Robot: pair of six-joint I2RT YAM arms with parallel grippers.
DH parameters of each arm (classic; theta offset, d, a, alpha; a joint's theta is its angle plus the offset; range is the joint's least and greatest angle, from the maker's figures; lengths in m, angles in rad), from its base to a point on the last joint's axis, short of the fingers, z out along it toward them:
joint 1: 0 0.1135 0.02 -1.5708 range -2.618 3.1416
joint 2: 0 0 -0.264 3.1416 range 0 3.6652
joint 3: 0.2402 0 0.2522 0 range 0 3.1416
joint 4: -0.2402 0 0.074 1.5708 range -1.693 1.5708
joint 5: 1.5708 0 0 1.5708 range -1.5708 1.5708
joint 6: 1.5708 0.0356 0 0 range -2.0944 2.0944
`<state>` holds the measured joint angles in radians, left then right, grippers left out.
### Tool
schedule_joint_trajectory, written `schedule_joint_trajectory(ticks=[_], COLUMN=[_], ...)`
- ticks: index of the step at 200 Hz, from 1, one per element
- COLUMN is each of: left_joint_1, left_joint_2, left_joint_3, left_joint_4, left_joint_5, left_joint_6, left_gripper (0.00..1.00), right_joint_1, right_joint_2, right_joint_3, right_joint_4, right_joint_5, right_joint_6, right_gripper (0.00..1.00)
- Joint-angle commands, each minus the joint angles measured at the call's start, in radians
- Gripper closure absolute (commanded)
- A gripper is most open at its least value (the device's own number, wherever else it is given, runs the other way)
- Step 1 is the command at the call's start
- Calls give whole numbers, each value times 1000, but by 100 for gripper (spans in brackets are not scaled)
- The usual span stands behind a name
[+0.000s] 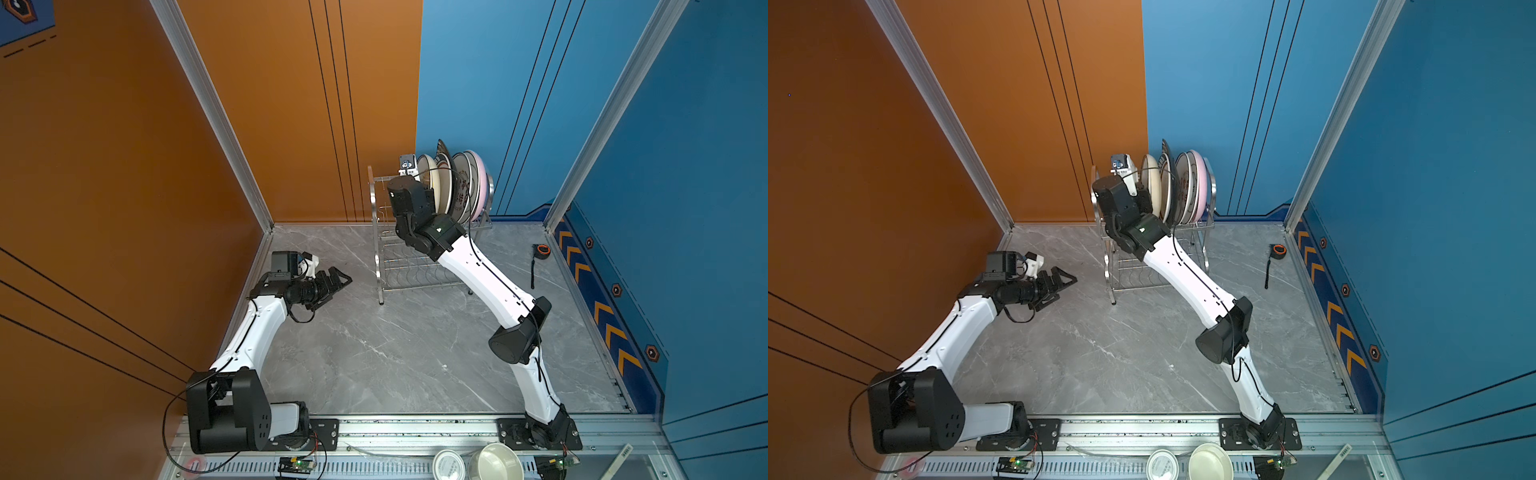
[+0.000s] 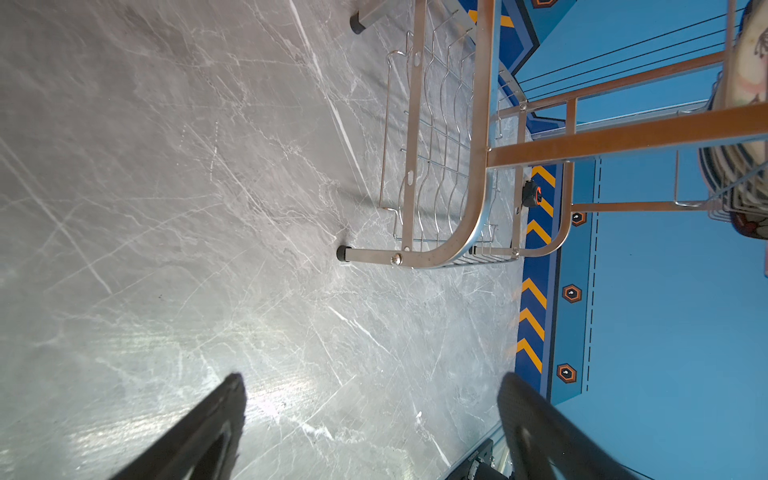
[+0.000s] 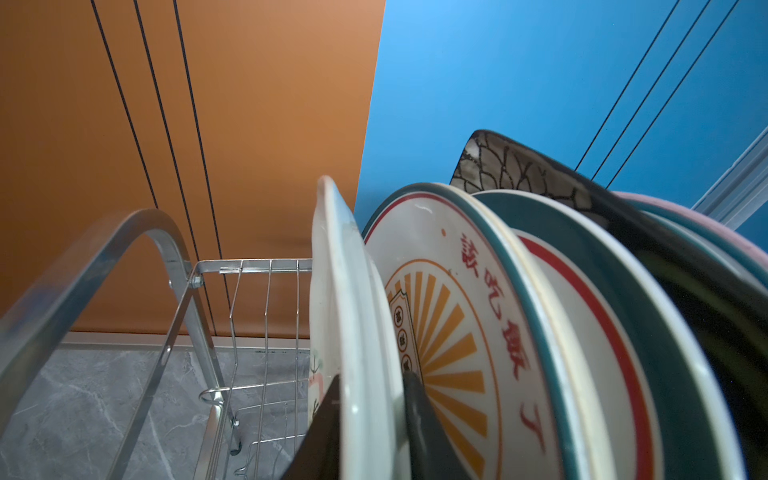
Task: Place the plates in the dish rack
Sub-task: 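Open the right gripper and withdraw it from the rack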
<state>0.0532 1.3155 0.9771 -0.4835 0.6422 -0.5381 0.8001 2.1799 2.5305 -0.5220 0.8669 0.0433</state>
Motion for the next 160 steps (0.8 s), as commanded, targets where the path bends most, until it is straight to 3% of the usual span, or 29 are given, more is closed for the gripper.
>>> schedule_joint_trajectory(ticks=[1, 88, 160], left_joint_1=[7, 7, 4], left_joint_2=[-25, -52, -53], left_joint_3=[0, -7, 7], left_joint_4=[-18, -17, -18], left_joint_5=[-18, -25, -44], left_joint_6=[18, 11, 25], left_gripper=[4, 3, 3], right_joint_1=[4, 51, 71], right_joint_2=[-61, -153, -294], right_joint_3=[7, -25, -129], right_joint_4=[11, -13, -132], right_joint_5=[23, 27, -97], right_joint_6=[-4, -29, 92], right_gripper=[72, 56, 36])
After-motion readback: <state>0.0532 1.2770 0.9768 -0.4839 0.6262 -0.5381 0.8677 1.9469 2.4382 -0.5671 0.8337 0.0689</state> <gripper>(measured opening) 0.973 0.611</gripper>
